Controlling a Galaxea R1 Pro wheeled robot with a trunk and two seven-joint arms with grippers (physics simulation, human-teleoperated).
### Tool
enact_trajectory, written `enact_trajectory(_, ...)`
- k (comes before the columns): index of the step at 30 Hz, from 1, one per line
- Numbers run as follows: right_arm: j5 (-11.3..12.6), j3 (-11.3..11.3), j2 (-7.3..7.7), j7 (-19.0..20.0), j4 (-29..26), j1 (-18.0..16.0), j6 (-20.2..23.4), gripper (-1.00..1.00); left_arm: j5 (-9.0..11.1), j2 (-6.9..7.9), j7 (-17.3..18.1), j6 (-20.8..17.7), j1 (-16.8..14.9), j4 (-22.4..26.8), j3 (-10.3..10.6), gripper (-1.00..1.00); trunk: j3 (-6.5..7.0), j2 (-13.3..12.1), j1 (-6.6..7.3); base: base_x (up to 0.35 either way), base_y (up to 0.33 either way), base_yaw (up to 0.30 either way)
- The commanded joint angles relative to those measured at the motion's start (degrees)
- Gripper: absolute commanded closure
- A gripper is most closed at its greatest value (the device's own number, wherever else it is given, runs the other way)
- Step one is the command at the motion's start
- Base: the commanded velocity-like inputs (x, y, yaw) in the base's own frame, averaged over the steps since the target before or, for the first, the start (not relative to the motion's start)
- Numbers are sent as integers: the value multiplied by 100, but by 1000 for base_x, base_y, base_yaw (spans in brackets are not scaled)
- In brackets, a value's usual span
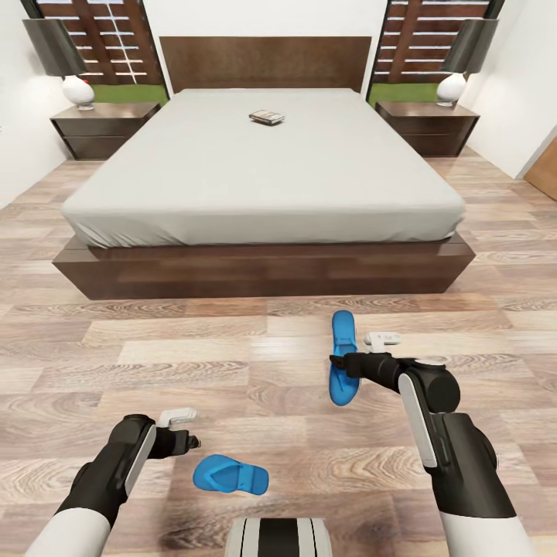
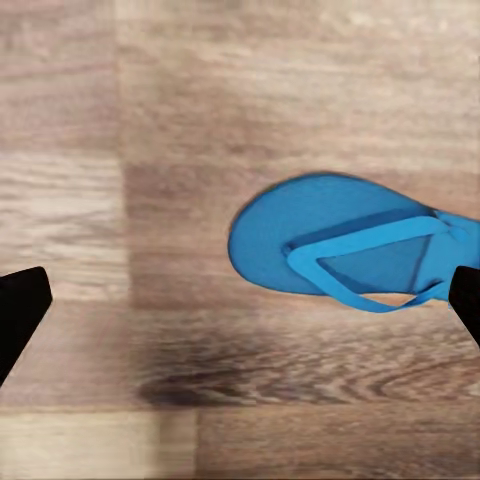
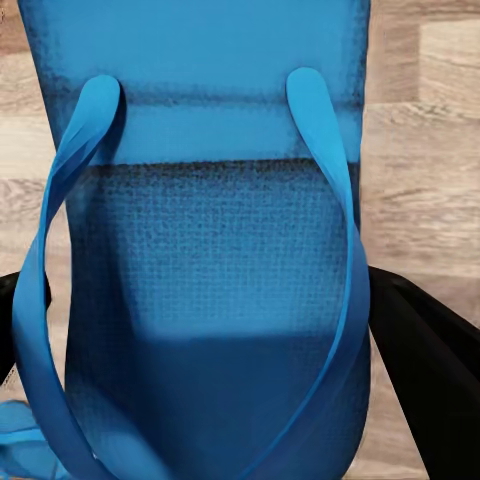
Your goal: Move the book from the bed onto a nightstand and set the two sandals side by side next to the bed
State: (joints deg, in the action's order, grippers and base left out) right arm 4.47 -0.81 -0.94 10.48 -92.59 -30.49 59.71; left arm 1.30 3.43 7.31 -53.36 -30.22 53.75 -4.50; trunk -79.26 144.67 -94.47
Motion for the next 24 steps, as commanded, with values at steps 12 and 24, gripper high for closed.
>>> enact_trajectory(12,12,-5,-87,114,-2,-84,-2,100,189,69,214,-218,103,84,-201,-100,-4,2,1,0,122,0)
enact_trajectory(24,12,-5,-87,114,-2,-84,-2,100,401,69,353,-459,103,84,-276,-100,-4,2,1,0,0,0)
